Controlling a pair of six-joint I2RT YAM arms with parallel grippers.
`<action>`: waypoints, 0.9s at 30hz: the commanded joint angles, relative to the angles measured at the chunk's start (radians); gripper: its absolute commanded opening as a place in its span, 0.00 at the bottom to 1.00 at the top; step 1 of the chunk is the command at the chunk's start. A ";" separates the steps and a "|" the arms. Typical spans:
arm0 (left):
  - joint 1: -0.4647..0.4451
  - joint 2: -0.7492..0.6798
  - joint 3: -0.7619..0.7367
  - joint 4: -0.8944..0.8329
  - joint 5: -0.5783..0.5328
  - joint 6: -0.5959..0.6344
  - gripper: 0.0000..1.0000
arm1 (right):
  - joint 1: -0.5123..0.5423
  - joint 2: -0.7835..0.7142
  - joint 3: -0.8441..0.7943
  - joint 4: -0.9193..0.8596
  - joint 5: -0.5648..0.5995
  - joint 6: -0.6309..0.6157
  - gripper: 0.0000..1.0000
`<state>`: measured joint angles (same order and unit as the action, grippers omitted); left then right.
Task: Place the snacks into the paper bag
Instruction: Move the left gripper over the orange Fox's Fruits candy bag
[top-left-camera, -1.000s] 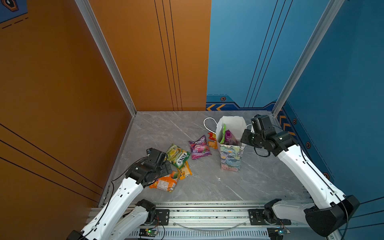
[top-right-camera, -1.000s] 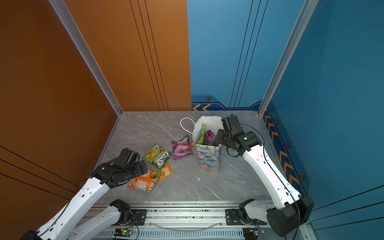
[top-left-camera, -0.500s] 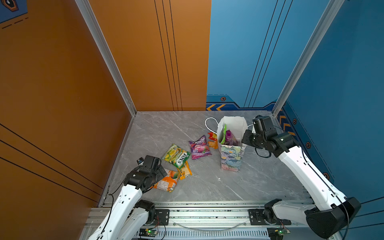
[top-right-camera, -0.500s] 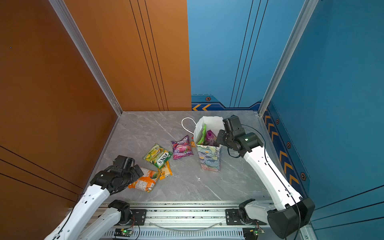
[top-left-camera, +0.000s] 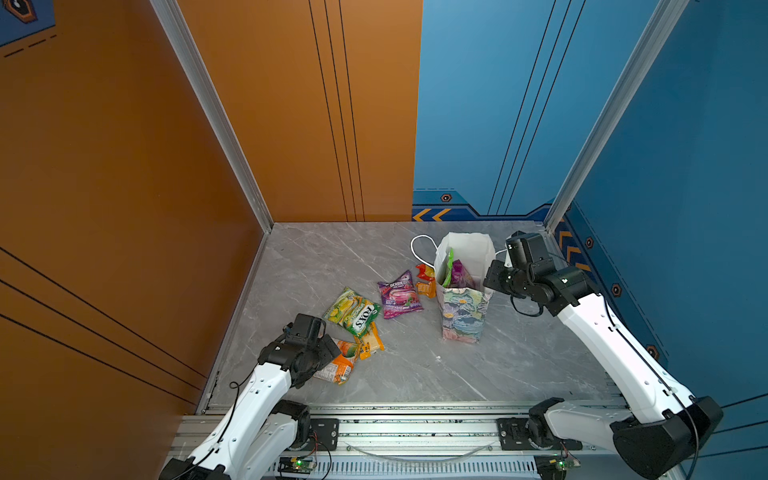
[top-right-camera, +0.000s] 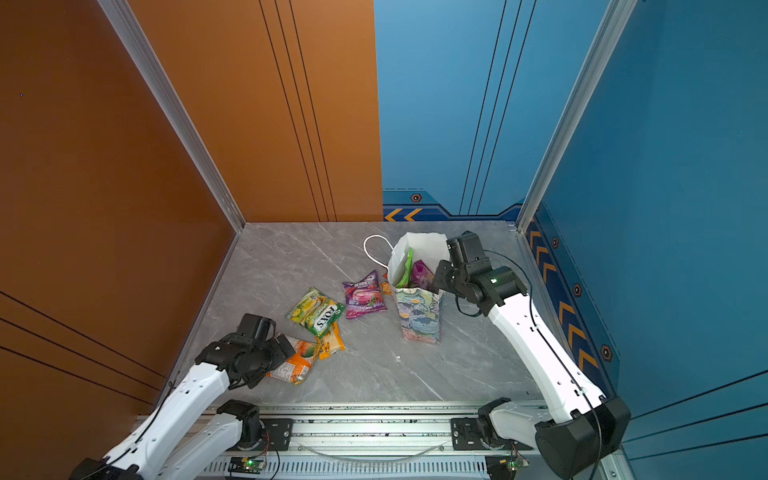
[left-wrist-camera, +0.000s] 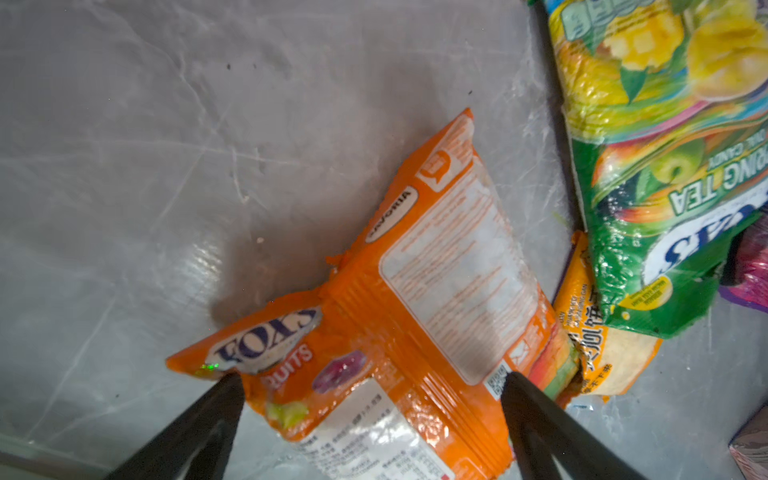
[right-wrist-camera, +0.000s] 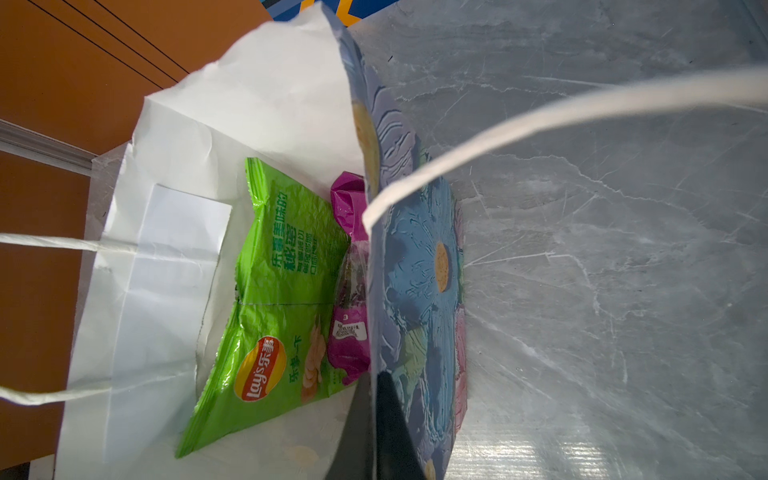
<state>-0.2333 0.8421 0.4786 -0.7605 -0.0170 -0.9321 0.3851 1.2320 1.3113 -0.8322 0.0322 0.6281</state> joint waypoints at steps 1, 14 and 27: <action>-0.059 0.011 -0.014 0.042 0.042 -0.058 0.98 | -0.005 -0.011 -0.015 0.007 -0.009 -0.002 0.00; -0.369 0.092 0.098 0.070 -0.037 -0.116 0.98 | 0.000 0.006 0.001 0.009 -0.015 -0.004 0.00; -0.027 -0.024 0.107 -0.027 -0.087 0.121 0.98 | 0.002 0.013 0.008 0.013 -0.021 -0.005 0.00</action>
<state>-0.3164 0.7990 0.6025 -0.8104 -0.1455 -0.8974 0.3851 1.2324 1.3109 -0.8265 0.0250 0.6281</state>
